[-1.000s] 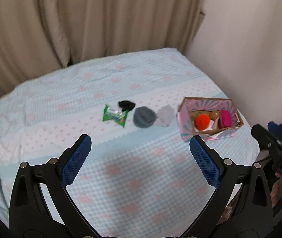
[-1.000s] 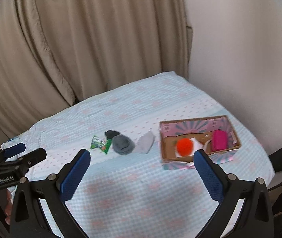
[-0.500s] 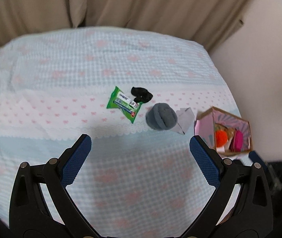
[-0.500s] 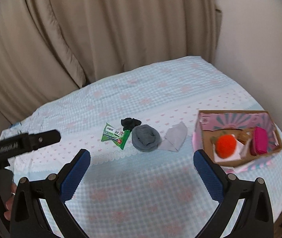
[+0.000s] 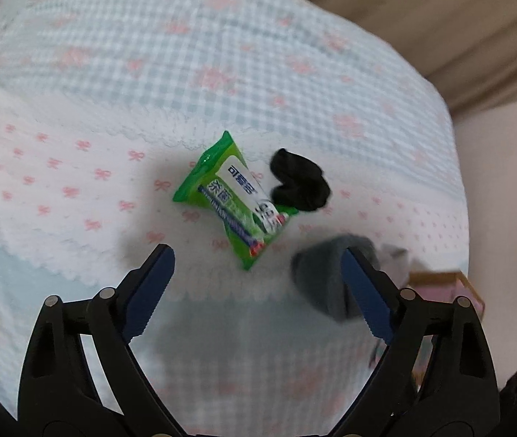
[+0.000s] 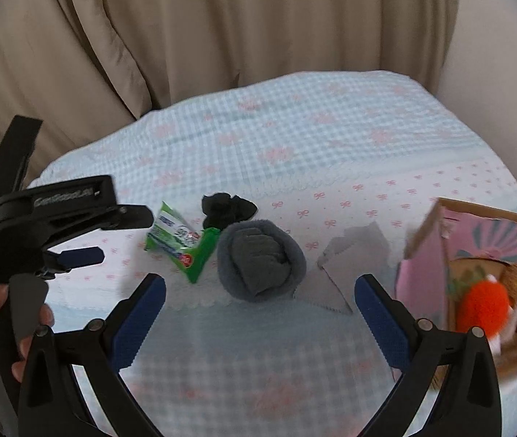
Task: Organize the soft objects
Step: 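Grasp the green wipes pack with the left tool while the right tool grasps the grey sock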
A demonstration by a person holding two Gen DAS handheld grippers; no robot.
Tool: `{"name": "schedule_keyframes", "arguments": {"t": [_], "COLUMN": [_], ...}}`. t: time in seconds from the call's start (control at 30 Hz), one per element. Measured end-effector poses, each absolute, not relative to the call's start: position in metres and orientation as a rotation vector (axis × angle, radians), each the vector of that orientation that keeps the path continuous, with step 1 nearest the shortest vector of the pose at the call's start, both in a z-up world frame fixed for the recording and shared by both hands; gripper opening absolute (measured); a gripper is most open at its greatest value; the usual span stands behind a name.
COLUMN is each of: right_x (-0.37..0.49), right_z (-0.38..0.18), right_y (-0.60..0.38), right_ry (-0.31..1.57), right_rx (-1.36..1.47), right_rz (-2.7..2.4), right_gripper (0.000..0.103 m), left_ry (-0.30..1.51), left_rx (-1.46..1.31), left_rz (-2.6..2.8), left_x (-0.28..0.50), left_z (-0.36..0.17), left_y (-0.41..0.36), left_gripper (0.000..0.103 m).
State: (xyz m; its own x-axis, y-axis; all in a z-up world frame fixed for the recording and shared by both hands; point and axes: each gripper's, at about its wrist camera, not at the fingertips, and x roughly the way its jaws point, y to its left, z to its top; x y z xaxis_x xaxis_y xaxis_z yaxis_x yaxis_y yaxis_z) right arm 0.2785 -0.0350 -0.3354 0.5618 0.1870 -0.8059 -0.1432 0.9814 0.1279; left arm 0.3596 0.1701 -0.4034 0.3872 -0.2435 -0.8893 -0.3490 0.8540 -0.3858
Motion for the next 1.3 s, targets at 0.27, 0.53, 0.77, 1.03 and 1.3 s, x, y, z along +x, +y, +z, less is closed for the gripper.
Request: {"name": "schedule_keyframes", "arguments": {"t": [0.27,0.53,0.77,1.03,1.3], "right_x": [0.312,0.342,0.351,0.353,0.346], "right_z": [-0.389,-0.422,-0.435,-0.434,-0.413], "right_y": [-0.028,-0.025,-0.011,-0.008,-0.012], "right_ry": [0.982,0.996,1.019,1.029,1.046], "right_rx": [0.009,0.006,-0.033,-0.044,-0.016], "right_rz": [0.250,0.270,0.320,0.308,0.271], "right_gripper": [0.103,0.098,0.072,0.053,0.049], "left_ry": [1.235,1.201,1.196,1.207,1.202], "left_rx": [-0.644,-0.654,-0.635,-0.602,-0.613], "left_rz": [0.184,0.249,0.298,0.246,0.205], "left_x": [0.395,0.413,0.413,0.408,0.388], "left_z": [-0.459,-0.479,-0.480,-0.477,-0.447], "left_y": [0.170,0.170,0.178,0.180,0.185], "left_gripper": [0.082,0.079,0.046,0.030,0.029]}}
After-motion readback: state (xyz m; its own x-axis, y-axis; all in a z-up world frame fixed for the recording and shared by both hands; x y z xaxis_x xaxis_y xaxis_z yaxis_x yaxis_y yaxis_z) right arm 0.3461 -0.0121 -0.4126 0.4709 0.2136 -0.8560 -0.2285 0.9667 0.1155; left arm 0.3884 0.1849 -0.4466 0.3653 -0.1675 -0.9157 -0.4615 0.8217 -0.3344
